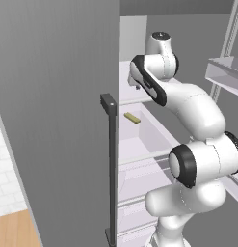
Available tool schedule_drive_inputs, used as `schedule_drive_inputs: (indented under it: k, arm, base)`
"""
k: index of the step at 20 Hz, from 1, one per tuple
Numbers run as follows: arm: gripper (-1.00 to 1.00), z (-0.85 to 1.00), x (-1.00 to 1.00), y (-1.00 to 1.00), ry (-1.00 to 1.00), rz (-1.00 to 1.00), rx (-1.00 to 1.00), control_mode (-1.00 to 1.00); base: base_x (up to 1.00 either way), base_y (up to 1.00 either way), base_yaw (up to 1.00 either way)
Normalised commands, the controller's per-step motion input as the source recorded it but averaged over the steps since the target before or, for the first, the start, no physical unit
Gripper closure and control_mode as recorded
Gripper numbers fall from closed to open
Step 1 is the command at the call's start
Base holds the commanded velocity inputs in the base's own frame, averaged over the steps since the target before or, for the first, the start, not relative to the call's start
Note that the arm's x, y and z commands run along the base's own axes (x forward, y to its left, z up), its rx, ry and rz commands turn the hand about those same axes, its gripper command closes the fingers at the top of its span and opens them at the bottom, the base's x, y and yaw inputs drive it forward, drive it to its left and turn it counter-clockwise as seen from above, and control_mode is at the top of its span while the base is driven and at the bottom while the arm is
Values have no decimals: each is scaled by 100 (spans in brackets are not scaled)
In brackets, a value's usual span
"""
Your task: Take the strawberry from the fridge and place it on top of the pancake, located on the dining counter.
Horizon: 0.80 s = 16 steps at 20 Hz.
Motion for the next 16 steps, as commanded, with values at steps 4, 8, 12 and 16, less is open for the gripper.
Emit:
schedule_drive_inputs:
  k: [4,8,12,16]
  arm:
    - [100,-3,0,0,0,0,0,-100]
    - [100,-3,0,0,0,0,0,-100]
    - [100,0,-38,0,0,-4,0,-100]
    - [100,0,-84,0,0,-11,0,-100]
  base:
    - [0,0,0]
    - [0,0,0]
    - [0,0,0]
    - [0,0,0]
